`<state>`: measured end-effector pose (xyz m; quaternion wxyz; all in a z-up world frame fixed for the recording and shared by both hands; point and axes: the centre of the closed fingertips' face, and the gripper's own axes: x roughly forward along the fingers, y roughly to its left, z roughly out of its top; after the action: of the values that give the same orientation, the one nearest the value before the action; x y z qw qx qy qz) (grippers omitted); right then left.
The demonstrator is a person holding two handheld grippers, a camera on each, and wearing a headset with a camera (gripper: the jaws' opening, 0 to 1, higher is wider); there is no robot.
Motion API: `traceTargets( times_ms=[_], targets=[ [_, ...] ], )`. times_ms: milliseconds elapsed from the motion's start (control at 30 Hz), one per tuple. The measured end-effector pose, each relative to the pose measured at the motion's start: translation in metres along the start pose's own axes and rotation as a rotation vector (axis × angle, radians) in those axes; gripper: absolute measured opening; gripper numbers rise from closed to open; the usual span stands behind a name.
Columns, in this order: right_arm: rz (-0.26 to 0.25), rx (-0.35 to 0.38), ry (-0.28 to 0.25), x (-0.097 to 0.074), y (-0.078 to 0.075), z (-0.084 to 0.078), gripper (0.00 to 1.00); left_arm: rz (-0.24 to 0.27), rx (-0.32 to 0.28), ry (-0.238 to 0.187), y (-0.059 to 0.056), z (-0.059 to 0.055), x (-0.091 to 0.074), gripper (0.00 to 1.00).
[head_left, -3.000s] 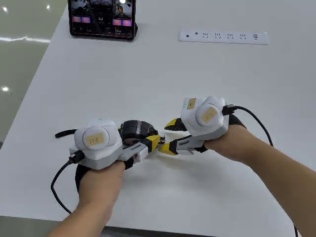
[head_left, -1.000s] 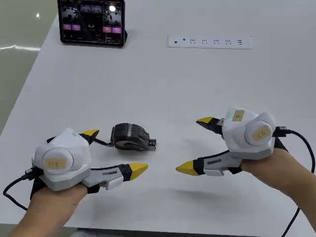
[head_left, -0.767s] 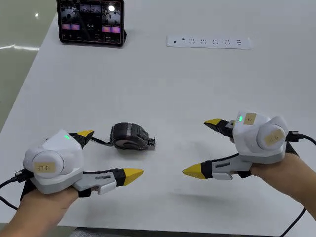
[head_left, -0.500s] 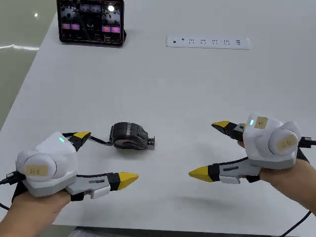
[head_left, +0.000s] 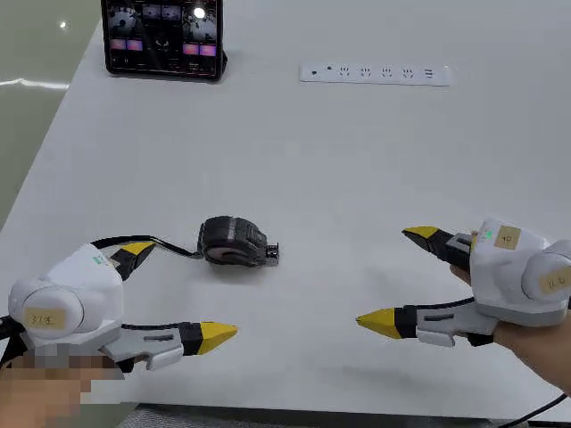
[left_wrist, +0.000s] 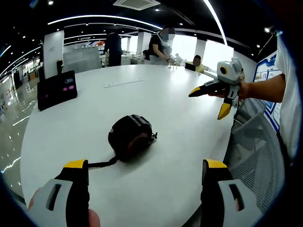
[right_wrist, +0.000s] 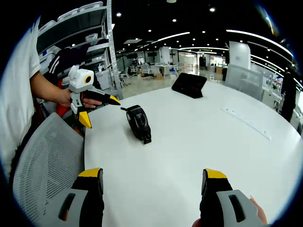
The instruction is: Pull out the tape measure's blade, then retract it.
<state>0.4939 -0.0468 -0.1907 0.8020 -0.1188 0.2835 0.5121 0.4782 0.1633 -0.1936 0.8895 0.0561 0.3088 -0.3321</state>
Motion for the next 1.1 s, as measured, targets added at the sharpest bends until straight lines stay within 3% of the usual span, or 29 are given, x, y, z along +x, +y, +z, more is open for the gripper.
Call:
traceTargets(
  times_ms=[633, 1100],
  targets=[
    [-0.024, 0.012, 0.032, -0.024, 0.004, -0.021, 0.91, -0.039, 0.024, 0.027, -0.006, -0.008, -0.01, 0.99],
    [-0.088, 0.02, 0.017, -0.035, -0.001, -0.033, 0.93, -0.032, 0.063, 0.035, -0.004, -0.014, -0.012, 0.99]
  ],
)
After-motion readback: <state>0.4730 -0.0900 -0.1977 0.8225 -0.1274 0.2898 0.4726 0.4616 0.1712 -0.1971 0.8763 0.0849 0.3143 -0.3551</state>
